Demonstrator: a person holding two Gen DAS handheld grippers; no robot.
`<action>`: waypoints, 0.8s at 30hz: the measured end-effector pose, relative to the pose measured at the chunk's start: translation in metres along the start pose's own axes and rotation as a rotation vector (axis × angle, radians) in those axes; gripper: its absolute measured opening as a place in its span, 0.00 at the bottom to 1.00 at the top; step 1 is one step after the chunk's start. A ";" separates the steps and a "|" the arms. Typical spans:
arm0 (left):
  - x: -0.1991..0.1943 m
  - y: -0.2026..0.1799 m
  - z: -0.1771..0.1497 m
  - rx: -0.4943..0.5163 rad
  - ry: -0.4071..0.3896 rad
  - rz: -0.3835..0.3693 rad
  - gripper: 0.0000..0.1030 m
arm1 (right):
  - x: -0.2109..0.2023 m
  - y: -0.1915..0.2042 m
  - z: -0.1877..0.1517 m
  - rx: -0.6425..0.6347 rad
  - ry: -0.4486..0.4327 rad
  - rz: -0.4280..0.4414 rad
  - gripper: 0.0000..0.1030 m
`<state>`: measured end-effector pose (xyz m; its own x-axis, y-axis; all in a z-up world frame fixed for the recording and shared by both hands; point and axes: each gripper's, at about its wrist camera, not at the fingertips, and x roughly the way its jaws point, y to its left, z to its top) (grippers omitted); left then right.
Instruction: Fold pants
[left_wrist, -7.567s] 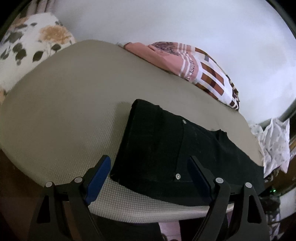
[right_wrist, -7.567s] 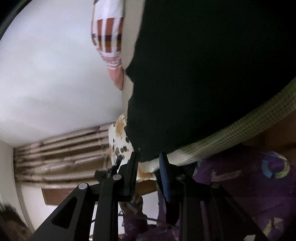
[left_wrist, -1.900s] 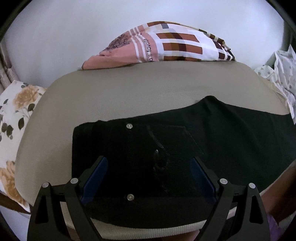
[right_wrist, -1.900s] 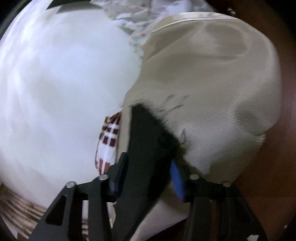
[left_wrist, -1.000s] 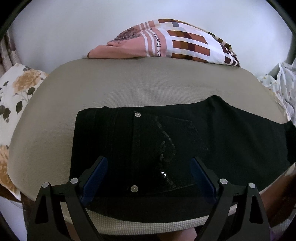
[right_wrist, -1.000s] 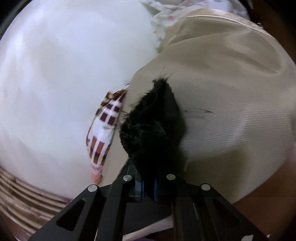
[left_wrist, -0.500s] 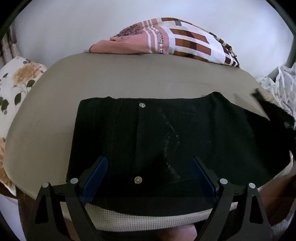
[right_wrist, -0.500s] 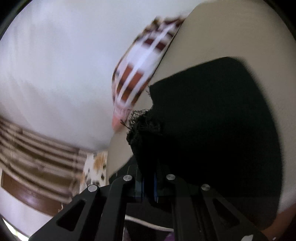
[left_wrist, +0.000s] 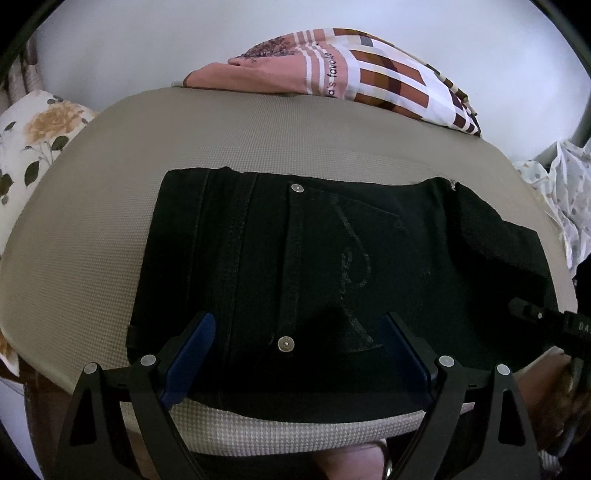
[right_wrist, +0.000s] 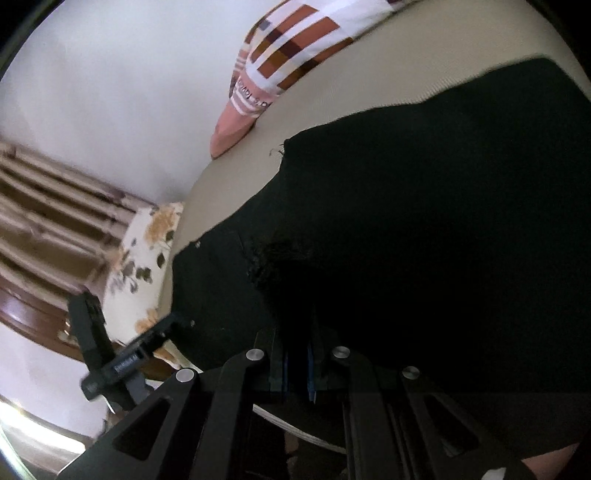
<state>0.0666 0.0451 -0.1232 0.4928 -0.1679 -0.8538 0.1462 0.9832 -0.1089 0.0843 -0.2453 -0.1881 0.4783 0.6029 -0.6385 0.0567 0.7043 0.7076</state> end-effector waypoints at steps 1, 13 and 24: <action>0.001 0.000 0.000 0.000 0.001 0.000 0.88 | 0.001 0.004 -0.001 -0.020 0.001 -0.014 0.09; 0.002 0.000 0.000 0.010 0.008 0.003 0.88 | 0.016 0.034 -0.010 -0.208 0.038 -0.122 0.13; 0.003 0.001 0.001 0.000 0.009 -0.009 0.88 | -0.025 0.004 -0.003 -0.026 0.071 0.309 0.35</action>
<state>0.0688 0.0451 -0.1251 0.4835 -0.1762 -0.8574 0.1510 0.9816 -0.1166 0.0700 -0.2568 -0.1702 0.4066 0.8140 -0.4149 -0.1047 0.4926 0.8639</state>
